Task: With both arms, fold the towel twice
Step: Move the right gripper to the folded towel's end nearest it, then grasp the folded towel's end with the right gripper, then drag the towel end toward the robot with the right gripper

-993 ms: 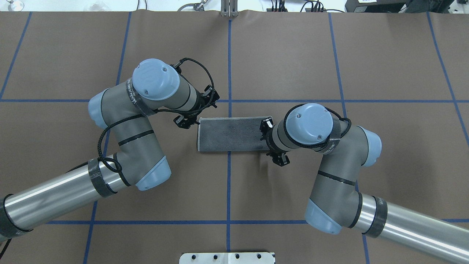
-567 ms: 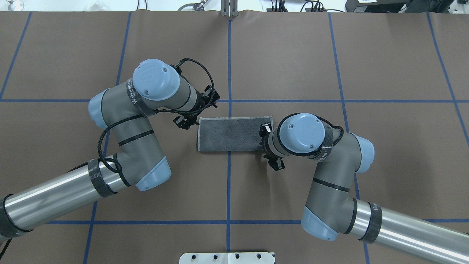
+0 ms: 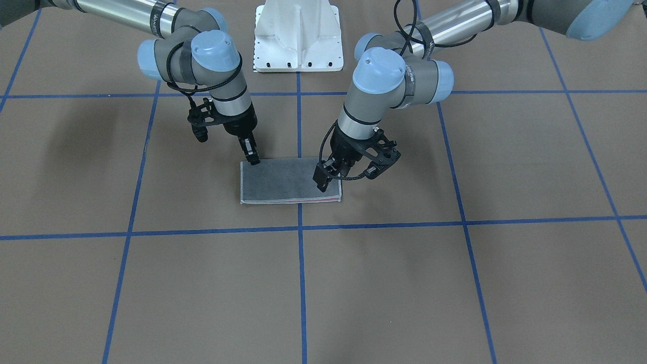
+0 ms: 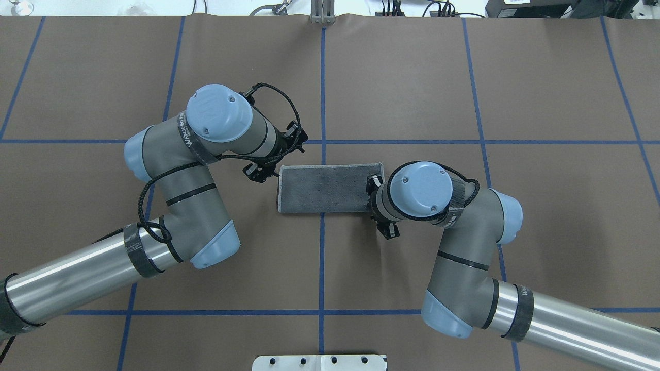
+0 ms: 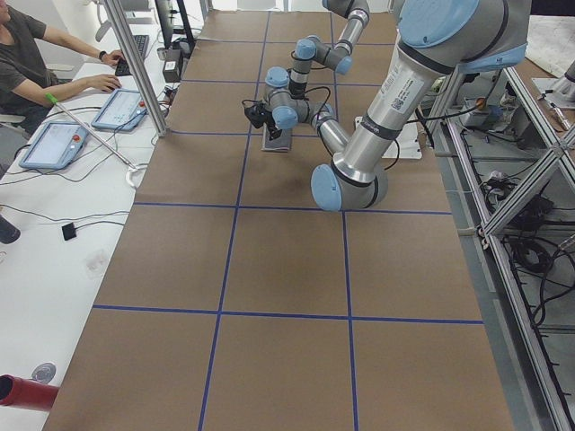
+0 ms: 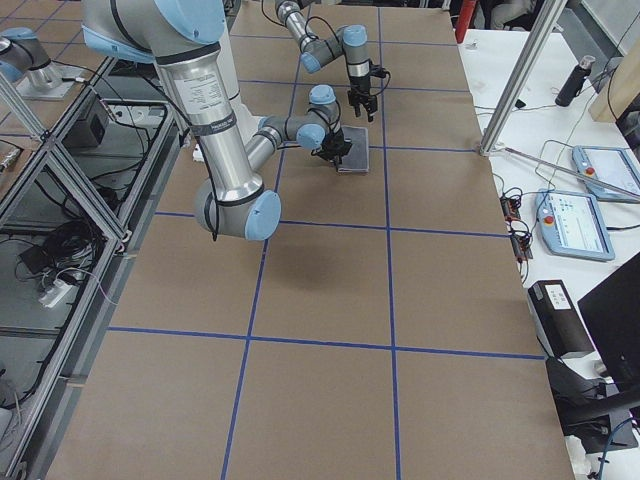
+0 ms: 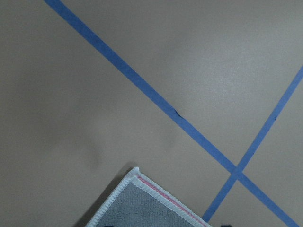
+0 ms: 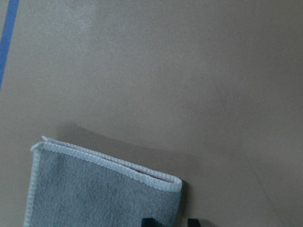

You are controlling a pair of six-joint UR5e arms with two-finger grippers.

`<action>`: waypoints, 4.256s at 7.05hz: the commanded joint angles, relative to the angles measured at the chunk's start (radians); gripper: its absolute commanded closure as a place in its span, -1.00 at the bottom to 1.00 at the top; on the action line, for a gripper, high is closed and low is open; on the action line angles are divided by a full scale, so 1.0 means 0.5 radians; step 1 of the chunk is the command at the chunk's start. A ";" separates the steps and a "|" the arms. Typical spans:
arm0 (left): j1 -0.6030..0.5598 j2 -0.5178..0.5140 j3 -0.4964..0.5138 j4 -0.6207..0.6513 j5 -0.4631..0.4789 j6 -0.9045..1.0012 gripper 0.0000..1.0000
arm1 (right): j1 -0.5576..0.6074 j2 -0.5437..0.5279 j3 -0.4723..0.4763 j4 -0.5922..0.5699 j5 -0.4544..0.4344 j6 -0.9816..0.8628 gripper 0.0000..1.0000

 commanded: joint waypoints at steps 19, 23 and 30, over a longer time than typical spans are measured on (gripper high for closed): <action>0.008 0.037 0.001 -0.003 -0.003 0.010 -0.61 | -0.014 -0.006 -0.011 0.003 -0.095 0.007 1.00; 0.008 0.031 -0.005 -0.003 -0.003 0.000 -0.61 | -0.065 -0.030 0.105 -0.006 -0.089 0.013 1.00; 0.014 0.037 -0.122 0.003 -0.055 -0.012 -0.61 | -0.449 -0.036 0.413 -0.132 0.092 0.044 -0.99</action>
